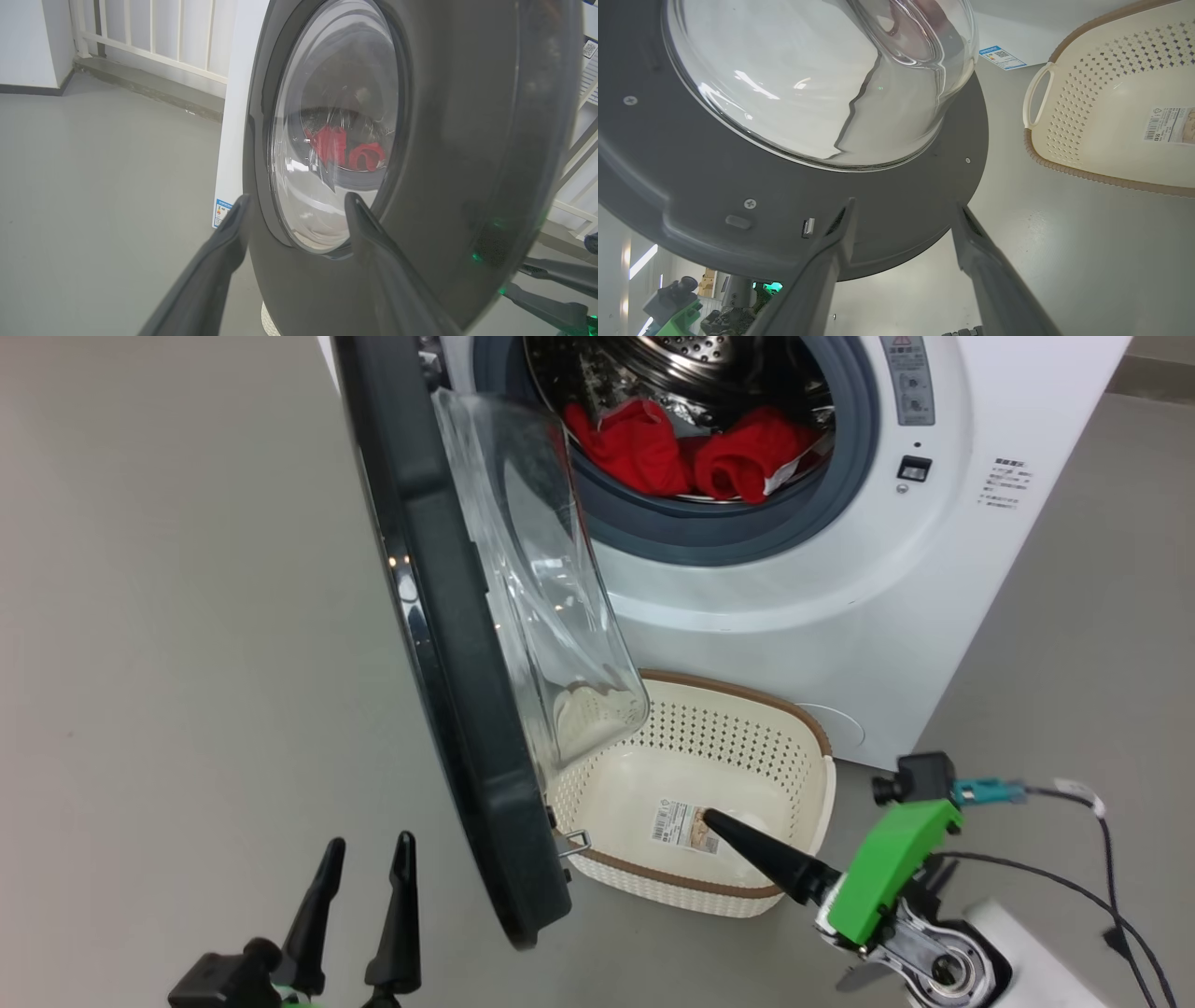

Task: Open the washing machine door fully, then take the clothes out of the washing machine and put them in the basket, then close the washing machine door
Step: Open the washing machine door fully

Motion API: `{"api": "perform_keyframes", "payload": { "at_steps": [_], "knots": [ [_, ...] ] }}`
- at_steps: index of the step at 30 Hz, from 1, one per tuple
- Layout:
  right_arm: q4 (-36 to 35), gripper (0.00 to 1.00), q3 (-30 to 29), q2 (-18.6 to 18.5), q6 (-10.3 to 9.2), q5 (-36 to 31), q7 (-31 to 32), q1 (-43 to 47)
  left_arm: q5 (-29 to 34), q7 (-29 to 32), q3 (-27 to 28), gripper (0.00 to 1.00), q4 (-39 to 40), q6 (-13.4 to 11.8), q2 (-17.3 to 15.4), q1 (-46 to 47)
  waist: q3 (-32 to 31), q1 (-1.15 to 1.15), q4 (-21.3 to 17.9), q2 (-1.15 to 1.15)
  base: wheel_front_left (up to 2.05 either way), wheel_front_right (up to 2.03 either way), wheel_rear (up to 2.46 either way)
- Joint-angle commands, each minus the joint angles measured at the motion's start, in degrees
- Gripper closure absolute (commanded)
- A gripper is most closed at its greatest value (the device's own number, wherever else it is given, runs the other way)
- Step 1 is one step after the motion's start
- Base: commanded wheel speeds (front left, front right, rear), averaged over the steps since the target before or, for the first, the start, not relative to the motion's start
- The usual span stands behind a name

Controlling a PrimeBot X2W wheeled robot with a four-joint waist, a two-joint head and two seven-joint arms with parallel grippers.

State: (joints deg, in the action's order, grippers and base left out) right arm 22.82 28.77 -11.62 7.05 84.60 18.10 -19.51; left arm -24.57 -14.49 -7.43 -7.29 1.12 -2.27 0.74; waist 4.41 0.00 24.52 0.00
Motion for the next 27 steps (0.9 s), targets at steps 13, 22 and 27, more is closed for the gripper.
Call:
{"api": "perform_keyframes", "payload": {
  "at_steps": [13,22,27],
  "knots": [
    [3.48,0.00,5.84,-6.38,0.44,-8.58,-16.25,2.37,0.93,-0.51,2.95,0.00,1.19,0.39,-0.61,-0.53,-0.29,0.00,-1.79,0.00,0.00,0.00,0.00],
    [6.89,0.00,14.52,-8.98,0.44,-17.27,-30.03,-0.60,0.79,-0.51,3.06,0.00,1.12,0.42,-0.61,-0.39,0.19,0.00,-2.41,0.00,0.00,0.00,0.00],
    [8.08,0.00,16.72,-9.20,0.44,-22.56,-32.96,-2.01,0.79,-0.51,3.14,0.00,1.10,0.31,-0.61,-0.34,0.26,0.00,-2.52,0.00,0.00,0.00,0.00]
  ]
}}
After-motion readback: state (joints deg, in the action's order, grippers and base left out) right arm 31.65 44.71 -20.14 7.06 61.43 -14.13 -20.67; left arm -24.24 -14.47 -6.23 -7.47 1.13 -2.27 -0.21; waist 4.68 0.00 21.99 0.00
